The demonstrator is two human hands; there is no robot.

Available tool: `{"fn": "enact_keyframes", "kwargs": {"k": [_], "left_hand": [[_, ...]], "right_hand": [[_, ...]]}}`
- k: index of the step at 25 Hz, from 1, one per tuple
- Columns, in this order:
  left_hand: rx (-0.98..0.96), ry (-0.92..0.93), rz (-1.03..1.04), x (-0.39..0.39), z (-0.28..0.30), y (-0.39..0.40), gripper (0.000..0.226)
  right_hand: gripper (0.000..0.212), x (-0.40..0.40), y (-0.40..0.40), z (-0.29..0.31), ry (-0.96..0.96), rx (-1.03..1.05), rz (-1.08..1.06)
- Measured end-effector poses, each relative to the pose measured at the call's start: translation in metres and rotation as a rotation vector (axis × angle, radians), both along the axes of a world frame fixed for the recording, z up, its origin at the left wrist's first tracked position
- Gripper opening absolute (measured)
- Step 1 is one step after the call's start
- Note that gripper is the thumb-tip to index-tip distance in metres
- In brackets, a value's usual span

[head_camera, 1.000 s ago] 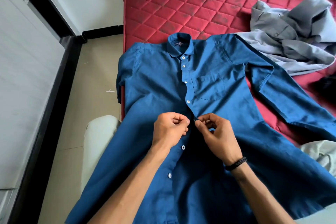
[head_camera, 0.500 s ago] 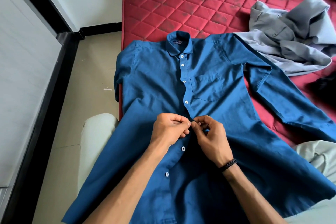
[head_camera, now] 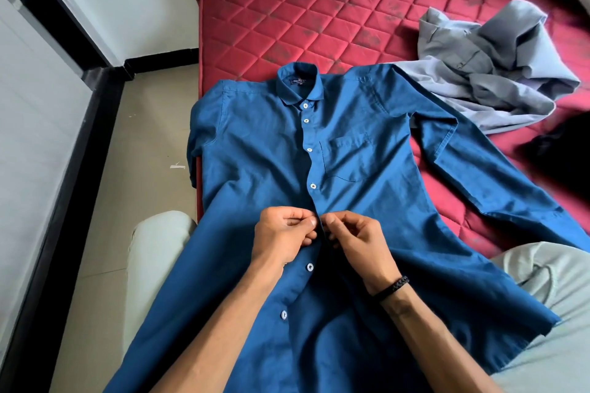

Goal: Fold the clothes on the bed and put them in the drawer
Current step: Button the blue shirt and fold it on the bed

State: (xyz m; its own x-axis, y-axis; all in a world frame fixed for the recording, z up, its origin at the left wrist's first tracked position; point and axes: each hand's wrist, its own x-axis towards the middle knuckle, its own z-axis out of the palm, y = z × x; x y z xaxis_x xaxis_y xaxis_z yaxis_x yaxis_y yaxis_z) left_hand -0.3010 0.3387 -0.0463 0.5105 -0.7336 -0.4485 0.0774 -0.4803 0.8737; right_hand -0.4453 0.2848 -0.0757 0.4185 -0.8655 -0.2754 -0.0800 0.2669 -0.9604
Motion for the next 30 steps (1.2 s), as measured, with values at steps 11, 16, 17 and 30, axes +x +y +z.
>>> {"fn": "enact_keyframes", "kwargs": {"k": [11,16,17,30], "left_hand": [[-0.043,-0.316,-0.072,0.0,-0.001,0.002,0.008],[-0.119,-0.363,-0.098,-0.003,0.001,0.001,0.012],[-0.139,-0.371,-0.104,-0.002,0.001,0.0,0.012],[-0.123,-0.377,-0.066,0.043,0.01,-0.092,0.015]], "right_hand": [[0.025,0.007,0.009,-0.005,0.119,-0.139,-0.03],[0.012,0.003,-0.001,0.005,0.035,0.021,0.025],[0.01,0.002,-0.003,0.008,-0.011,0.083,0.034],[0.019,0.036,-0.079,0.037,0.256,-0.208,-0.007]]}}
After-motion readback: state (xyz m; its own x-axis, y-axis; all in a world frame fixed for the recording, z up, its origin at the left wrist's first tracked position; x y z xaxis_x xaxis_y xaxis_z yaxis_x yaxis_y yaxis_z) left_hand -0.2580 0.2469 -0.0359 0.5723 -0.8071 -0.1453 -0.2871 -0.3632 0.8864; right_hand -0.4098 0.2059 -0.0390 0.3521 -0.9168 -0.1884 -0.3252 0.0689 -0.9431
